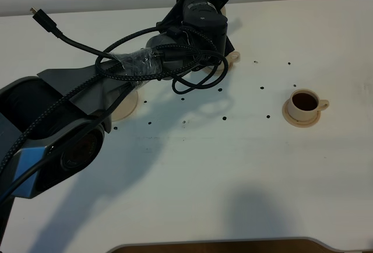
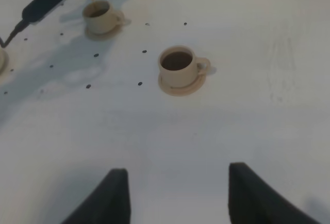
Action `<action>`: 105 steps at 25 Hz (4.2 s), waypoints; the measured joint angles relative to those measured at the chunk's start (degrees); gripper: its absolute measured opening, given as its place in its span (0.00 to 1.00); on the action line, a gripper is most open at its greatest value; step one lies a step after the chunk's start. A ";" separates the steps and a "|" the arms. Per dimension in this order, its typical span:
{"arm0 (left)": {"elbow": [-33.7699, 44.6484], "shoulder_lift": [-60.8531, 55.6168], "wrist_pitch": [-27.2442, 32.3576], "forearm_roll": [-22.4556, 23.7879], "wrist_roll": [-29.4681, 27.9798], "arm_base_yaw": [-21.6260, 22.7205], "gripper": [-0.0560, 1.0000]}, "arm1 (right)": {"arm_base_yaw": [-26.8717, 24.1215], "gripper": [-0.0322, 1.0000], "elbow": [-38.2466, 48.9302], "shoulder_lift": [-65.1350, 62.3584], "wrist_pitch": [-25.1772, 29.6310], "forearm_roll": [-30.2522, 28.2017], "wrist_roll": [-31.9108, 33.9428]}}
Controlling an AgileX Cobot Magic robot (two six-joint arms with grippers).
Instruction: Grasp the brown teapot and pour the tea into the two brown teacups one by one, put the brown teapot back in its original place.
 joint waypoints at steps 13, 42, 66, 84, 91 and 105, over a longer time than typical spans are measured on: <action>0.00 0.00 0.41 -5.87 0.17 0.00 0.18 | 0.00 0.46 0.00 0.00 0.00 0.00 0.00; 0.00 -12.05 30.94 -65.43 -40.13 3.70 0.18 | 0.00 0.46 0.00 0.00 0.00 0.00 0.00; 10.73 -18.55 30.39 -70.69 -61.13 9.44 0.18 | 0.00 0.46 0.00 0.00 0.00 0.00 0.00; 38.11 -30.18 11.91 -72.15 -72.46 20.16 0.18 | 0.00 0.46 0.00 0.00 0.00 0.00 0.00; 41.51 -30.32 6.82 -72.28 -73.82 21.69 0.18 | 0.00 0.46 0.00 0.00 0.00 0.00 0.00; 41.53 -27.66 3.62 -71.80 -73.57 22.45 0.18 | 0.00 0.46 0.00 0.00 0.00 0.00 0.00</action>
